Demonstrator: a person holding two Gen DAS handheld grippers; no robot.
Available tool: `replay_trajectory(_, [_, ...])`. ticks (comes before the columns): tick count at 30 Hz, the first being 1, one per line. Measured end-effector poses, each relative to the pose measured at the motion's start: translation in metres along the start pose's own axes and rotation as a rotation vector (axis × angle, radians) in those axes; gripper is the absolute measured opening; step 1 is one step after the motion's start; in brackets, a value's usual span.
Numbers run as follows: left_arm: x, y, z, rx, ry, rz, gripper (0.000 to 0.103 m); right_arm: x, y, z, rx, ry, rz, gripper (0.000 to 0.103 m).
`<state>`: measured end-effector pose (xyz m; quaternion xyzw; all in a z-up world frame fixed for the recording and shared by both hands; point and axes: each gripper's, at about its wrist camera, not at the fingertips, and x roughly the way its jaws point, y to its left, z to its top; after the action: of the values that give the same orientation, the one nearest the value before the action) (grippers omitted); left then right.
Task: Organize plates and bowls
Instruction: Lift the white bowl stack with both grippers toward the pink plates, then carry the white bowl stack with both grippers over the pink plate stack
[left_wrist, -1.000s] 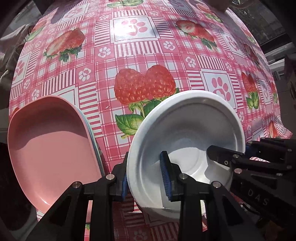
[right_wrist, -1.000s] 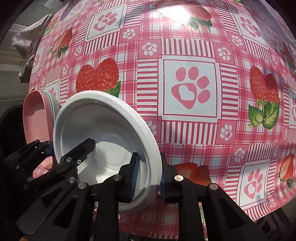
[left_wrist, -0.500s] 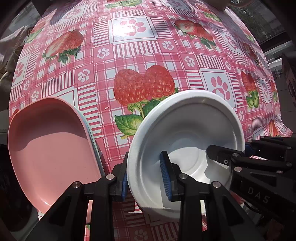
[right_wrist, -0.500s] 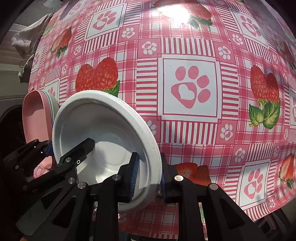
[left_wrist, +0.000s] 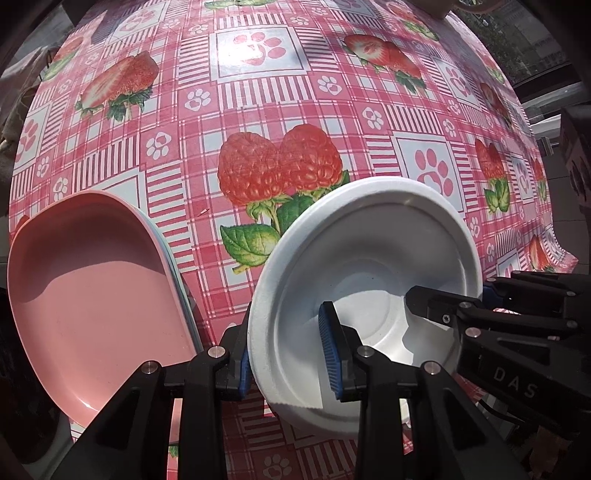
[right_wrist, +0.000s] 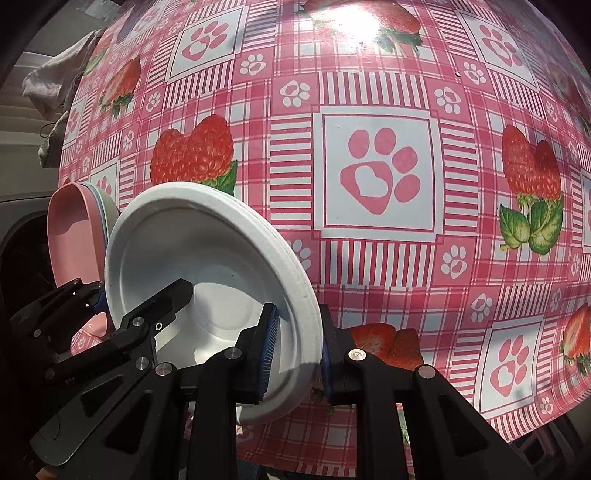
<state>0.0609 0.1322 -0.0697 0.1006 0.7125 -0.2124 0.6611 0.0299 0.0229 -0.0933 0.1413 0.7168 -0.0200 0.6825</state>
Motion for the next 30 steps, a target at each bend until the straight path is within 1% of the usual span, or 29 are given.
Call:
replay_trajectory(2, [0.003, -0.006, 0.002, 0.0, 0.012, -0.011, 0.035, -0.001, -0.003, 0.0, 0.014, 0.007, 0.012, 0.021])
replay_trajectory(6, [0.001, -0.014, -0.006, 0.024, 0.04, -0.025, 0.035, -0.003, -0.01, -0.006, 0.033, 0.018, 0.011, 0.021])
replay_trajectory(11, [-0.006, -0.03, -0.009, 0.06, 0.037, -0.028, 0.035, -0.01, -0.02, -0.013, 0.057, 0.026, 0.01, 0.021])
replay_trajectory(15, [-0.017, -0.042, 0.0, 0.089, 0.01, -0.025, 0.035, -0.023, -0.028, -0.014, 0.07, 0.012, 0.004, 0.021])
replay_trajectory(21, [-0.037, -0.048, 0.008, 0.089, -0.042, -0.038, 0.035, -0.047, -0.037, -0.012, 0.086, -0.024, 0.01, 0.022])
replay_trajectory(25, [-0.044, -0.043, 0.012, 0.083, -0.071, -0.044, 0.035, -0.064, -0.042, -0.01, 0.08, -0.053, 0.01, 0.022])
replay_trajectory(29, [-0.056, -0.039, 0.009, 0.081, -0.095, -0.033, 0.035, -0.078, -0.04, -0.006, 0.07, -0.073, 0.009, 0.022])
replay_trajectory(30, [-0.059, -0.037, 0.009, 0.081, -0.101, -0.032, 0.035, -0.082, -0.043, -0.01, 0.064, -0.077, 0.009, 0.022])
